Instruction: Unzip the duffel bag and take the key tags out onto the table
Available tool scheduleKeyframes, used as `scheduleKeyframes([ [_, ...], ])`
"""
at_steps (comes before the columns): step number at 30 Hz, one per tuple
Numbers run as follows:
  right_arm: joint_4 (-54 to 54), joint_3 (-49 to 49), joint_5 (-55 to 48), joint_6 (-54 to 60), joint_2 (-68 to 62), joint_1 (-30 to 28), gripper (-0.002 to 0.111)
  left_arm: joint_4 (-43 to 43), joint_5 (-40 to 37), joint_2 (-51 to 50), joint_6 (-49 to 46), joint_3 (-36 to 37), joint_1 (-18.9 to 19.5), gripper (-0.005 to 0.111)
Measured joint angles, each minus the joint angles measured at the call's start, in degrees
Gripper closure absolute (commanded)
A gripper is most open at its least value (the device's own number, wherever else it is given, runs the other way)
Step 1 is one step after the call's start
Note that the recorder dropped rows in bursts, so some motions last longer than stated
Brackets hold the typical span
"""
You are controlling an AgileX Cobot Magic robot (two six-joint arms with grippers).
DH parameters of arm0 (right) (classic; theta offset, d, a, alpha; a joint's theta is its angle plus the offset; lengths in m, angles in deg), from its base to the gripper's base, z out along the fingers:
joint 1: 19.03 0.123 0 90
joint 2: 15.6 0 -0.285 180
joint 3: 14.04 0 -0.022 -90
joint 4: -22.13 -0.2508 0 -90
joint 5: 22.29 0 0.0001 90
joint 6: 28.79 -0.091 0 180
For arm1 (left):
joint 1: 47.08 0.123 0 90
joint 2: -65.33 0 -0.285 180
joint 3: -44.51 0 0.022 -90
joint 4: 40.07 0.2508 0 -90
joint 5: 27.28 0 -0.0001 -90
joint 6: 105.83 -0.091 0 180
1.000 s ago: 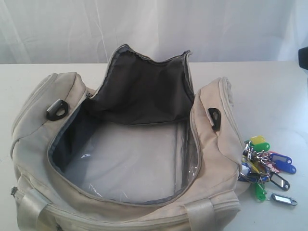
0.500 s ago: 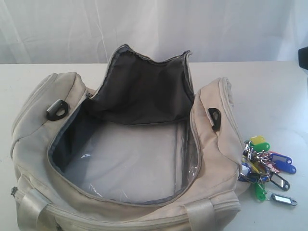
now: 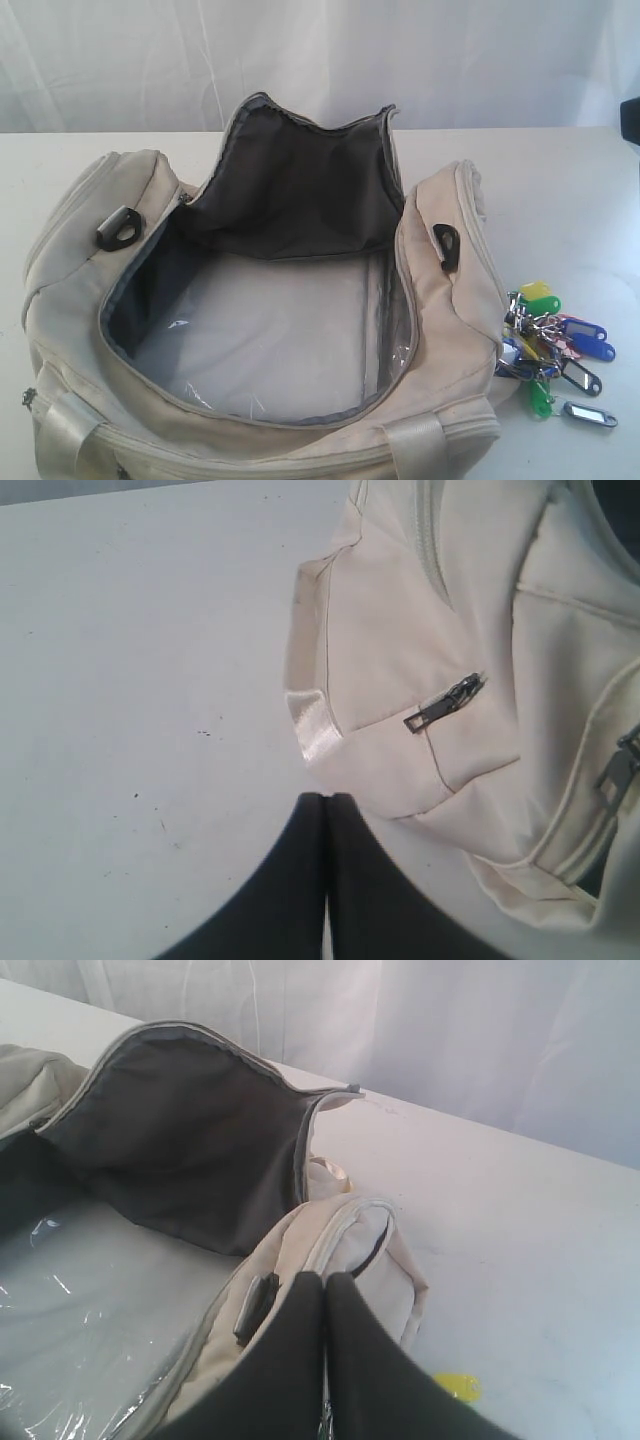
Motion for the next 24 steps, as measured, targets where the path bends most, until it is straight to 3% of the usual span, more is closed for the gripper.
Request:
scheduleKeyframes([
  [24, 0.00, 0.00, 0.00, 0.00, 0.00, 0.00, 0.108, -2.79, 0.58, 0.00, -3.79, 0.00, 0.03, 0.107],
])
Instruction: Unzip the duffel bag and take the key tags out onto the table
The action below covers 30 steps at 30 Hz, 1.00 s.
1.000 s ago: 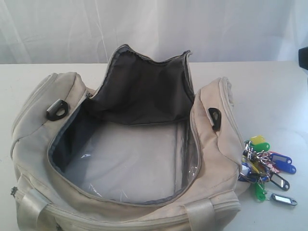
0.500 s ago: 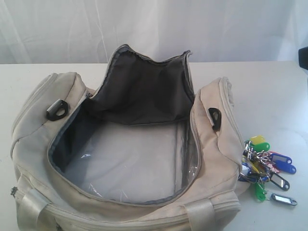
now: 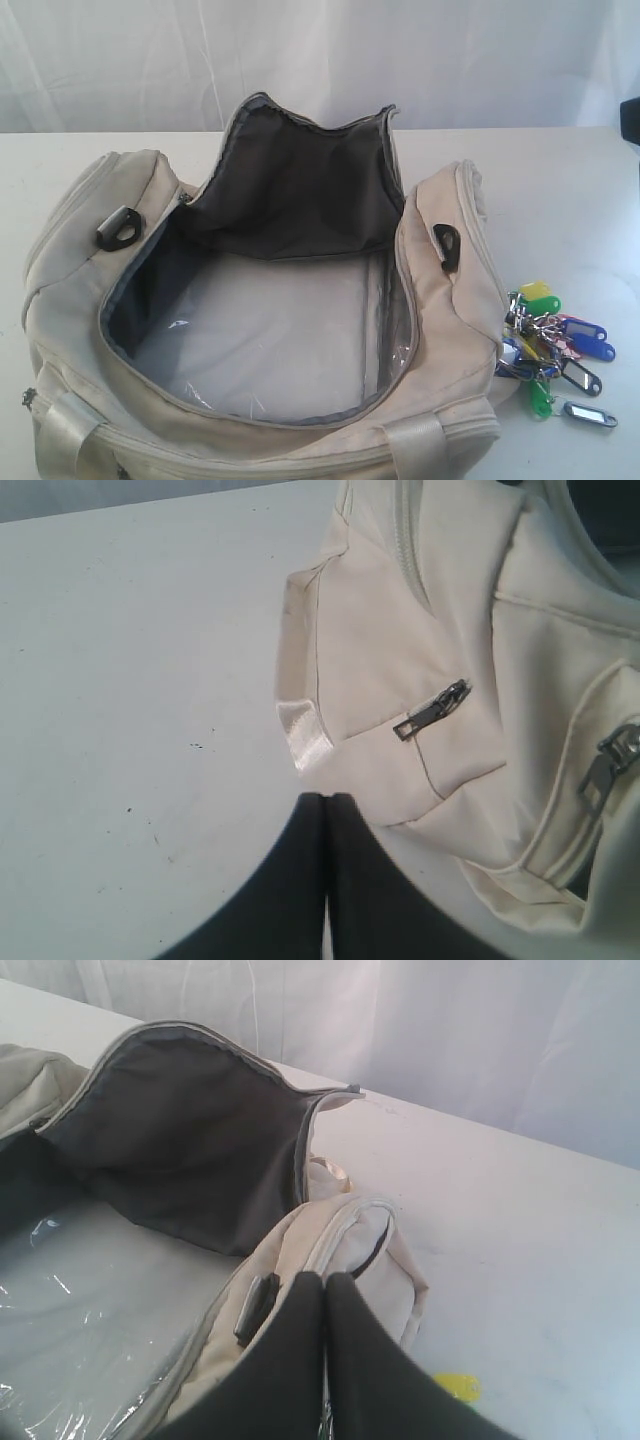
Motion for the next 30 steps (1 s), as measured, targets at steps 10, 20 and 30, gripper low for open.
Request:
scheduleKeyframes([
  [10, 0.00, 0.00, 0.00, 0.00, 0.00, 0.00, 0.108, 0.00, 0.00, 0.00, 0.00, 0.00, 0.00, 0.107],
  [20, 0.00, 0.00, -2.63, -0.55, 0.71, 0.00, 0.108, 0.00, 0.00, 0.00, 0.00, 0.00, 0.00, 0.107],
  [30, -1.62, 6.60, -2.77, -5.43, 12.82, -6.69, 0.108, 0.00, 0.00, 0.00, 0.00, 0.00, 0.00, 0.107],
])
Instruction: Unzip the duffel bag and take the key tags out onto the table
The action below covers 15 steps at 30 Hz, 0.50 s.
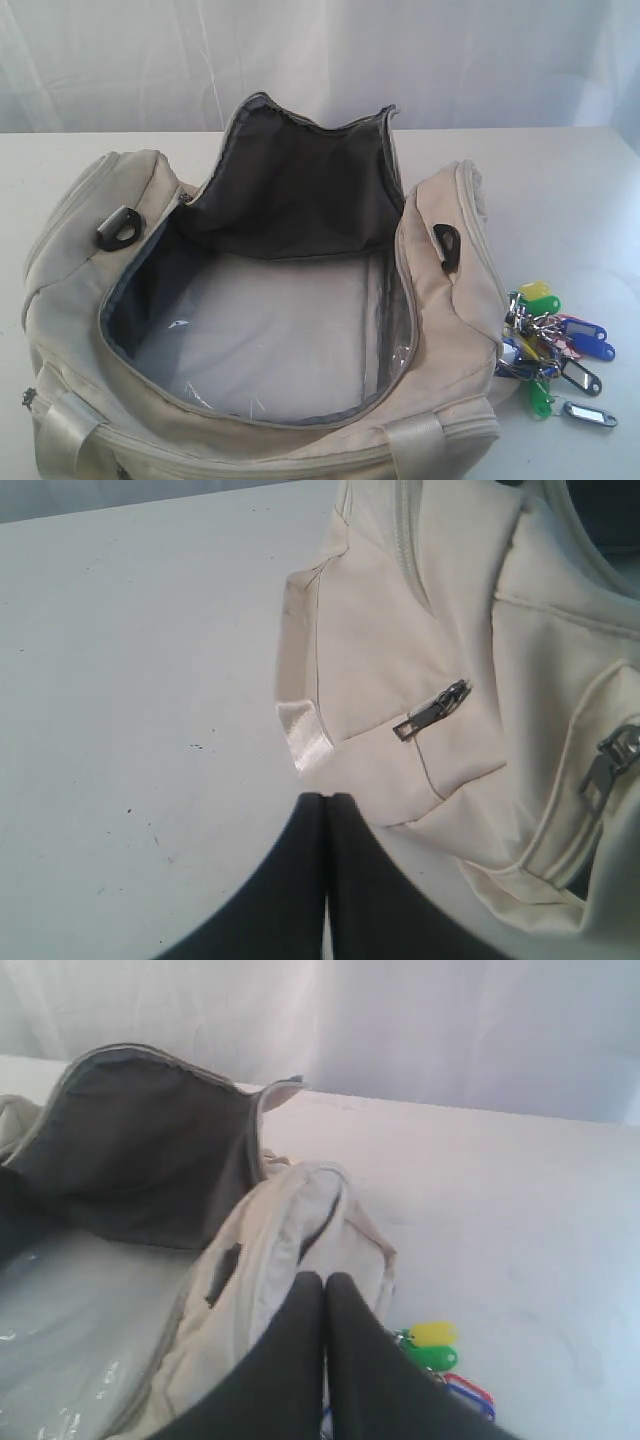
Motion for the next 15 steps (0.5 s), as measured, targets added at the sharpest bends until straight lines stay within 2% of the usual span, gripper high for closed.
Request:
scheduleKeyframes([
  [6, -0.68, 9.87, 1.48, -0.52, 14.06, -12.19, 0.108, 0.00, 0.00, 0.00, 0.00, 0.00, 0.00, 0.107],
  [15, -1.01, 16.84, 3.14, -0.52, 23.09, -13.92, 0.108, 0.00, 0.00, 0.00, 0.00, 0.00, 0.00, 0.107],
])
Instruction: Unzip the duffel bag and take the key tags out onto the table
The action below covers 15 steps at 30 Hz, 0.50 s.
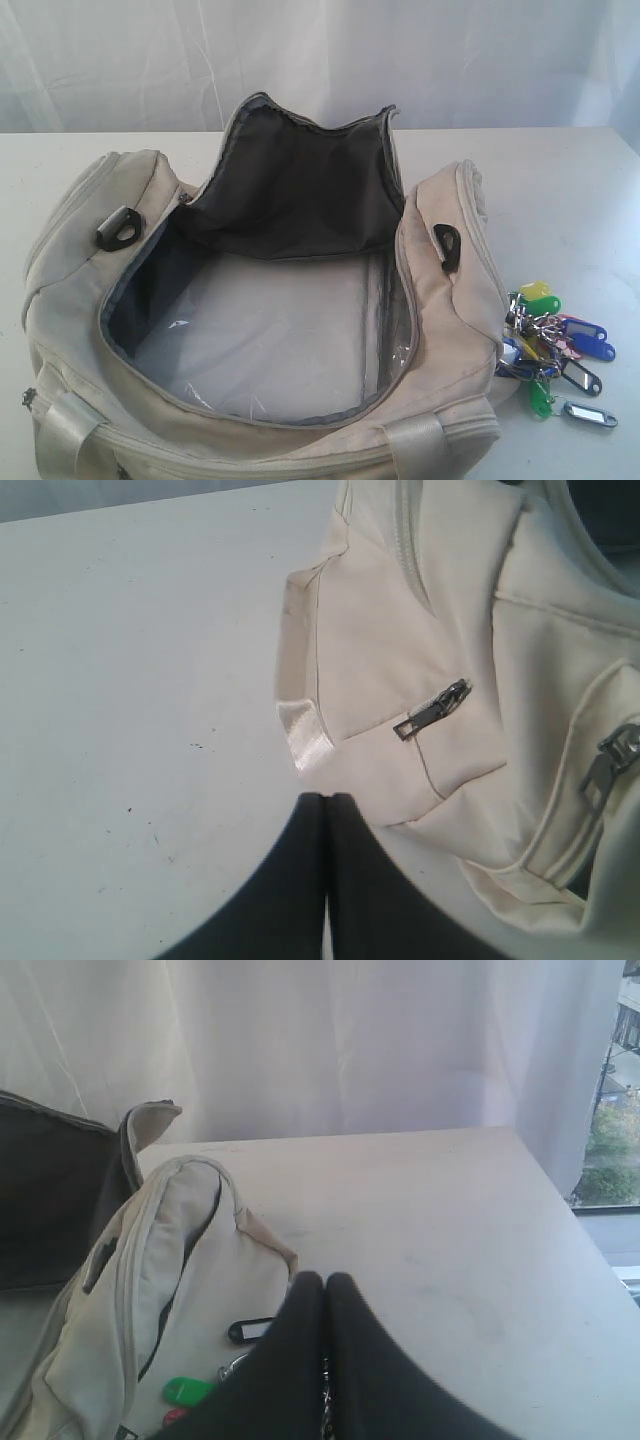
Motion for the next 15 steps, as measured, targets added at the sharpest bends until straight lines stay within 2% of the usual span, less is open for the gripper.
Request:
scheduleKeyframes([
  [9, -0.61, 13.12, 11.43, 0.00, 4.11, 0.00, 0.108, 0.00, 0.02, 0.00, -0.11, 0.00, 0.00, 0.107],
  [15, -0.61, 21.56, 13.38, 0.00, 4.56, 0.00, 0.108, 0.00, 0.02, 0.00, -0.11, 0.00, 0.00, 0.107],
])
